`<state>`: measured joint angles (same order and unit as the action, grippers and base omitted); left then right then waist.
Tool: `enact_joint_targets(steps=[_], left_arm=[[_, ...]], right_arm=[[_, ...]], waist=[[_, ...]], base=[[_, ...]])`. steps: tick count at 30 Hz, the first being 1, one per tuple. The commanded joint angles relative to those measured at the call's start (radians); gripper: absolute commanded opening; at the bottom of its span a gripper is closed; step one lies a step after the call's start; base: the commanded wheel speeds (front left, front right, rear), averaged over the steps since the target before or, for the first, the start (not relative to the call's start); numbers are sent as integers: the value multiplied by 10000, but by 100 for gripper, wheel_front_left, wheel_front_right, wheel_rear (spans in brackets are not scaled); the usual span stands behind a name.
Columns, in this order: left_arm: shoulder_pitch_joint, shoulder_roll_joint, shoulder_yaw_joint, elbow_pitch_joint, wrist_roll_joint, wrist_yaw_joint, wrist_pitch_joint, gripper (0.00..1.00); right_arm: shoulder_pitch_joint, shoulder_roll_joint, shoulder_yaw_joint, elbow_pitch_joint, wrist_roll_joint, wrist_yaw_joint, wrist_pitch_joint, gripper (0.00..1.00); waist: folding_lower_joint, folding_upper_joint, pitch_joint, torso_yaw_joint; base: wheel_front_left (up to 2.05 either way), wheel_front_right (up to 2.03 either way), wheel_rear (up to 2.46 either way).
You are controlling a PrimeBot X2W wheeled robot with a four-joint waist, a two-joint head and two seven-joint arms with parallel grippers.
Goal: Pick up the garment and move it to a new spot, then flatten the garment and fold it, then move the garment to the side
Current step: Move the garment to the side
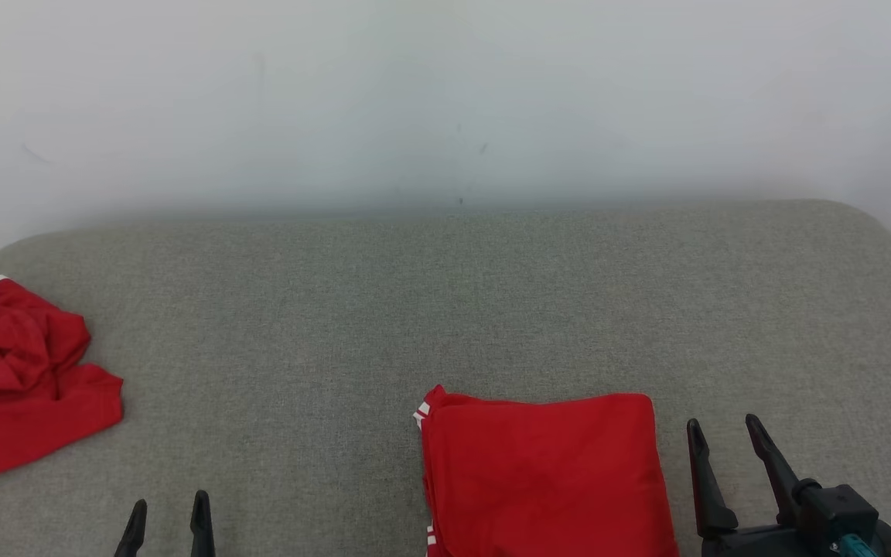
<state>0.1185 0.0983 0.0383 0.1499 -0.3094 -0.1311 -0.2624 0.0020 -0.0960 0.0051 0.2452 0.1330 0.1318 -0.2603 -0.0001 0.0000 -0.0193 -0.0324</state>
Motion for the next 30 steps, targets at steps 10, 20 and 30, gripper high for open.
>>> enact_joint_targets(steps=[10,20,30], left_arm=[[-78,57,-102,47,-153,12,-25,100],[-186,-49,-238,97,-232,12,-25,100],[-334,14,-381,140,-302,12,-25,100]], right_arm=[[-305,168,-304,-253,510,-17,2979,100],[-735,426,-866,-708,360,-17,8267,100],[-1359,451,-857,495,178,-17,9252,100]], waist=[[1,0,30,6],[1,0,166,179],[1,0,414,547]], base=[[0,0,0],[0,0,0],[0,0,0]])
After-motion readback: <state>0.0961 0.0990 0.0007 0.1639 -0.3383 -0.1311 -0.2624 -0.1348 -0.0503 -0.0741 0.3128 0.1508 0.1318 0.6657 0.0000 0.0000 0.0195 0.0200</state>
